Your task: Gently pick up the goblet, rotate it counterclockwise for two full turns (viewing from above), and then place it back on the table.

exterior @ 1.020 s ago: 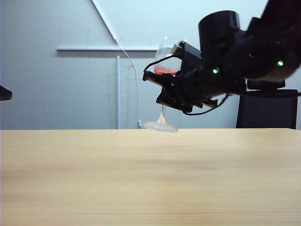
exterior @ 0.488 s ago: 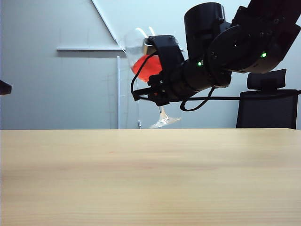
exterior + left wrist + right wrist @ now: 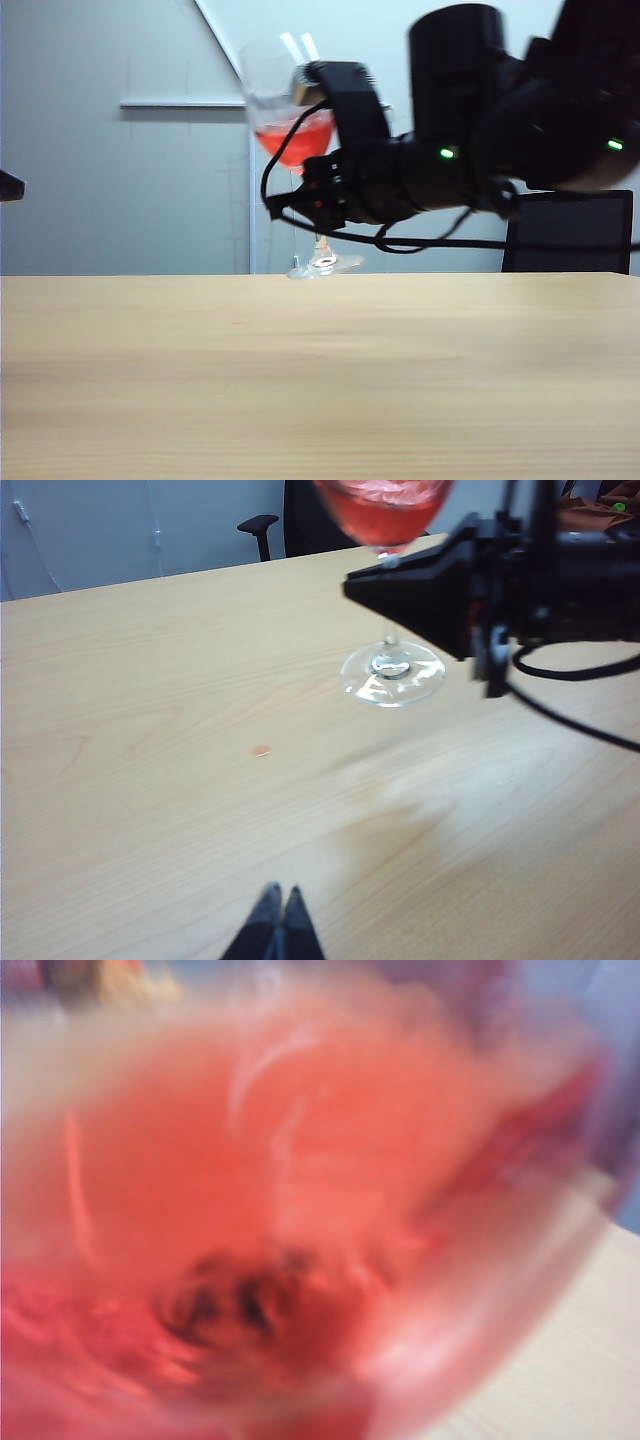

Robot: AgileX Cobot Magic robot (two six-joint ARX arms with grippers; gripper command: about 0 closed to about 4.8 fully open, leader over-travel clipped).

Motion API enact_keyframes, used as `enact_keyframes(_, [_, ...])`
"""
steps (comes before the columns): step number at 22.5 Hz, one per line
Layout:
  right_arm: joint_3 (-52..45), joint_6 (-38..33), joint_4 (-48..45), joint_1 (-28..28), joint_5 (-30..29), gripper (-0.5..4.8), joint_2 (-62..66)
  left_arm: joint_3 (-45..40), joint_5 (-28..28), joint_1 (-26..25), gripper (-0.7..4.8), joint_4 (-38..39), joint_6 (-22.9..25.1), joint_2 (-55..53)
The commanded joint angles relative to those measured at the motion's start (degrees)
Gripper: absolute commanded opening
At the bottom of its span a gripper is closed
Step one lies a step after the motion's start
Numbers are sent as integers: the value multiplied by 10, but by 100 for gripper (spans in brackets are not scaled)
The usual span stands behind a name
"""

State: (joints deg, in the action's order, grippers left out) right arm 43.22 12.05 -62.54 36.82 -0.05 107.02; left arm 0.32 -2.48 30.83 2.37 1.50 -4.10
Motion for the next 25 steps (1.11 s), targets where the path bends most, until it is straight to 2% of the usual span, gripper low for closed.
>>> enact_keyframes(1, [-36,-89,-107,-2,-16,-5,-8,2,-2,-1,-5,-7,0,0])
enact_keyframes(4, [-48,-139,-112,-3,-18,-5,0,2,-1,-1,-5,-7,0,0])
enact_keyframes(7, [-47,-180,-167,-11,-35,-5,37,2,-1,-1,-5,-7,0,0])
enact_keyframes(25, [-11,-162,-178,-15,-33,-5,122,2,-1,-1,-5,-7,0,7])
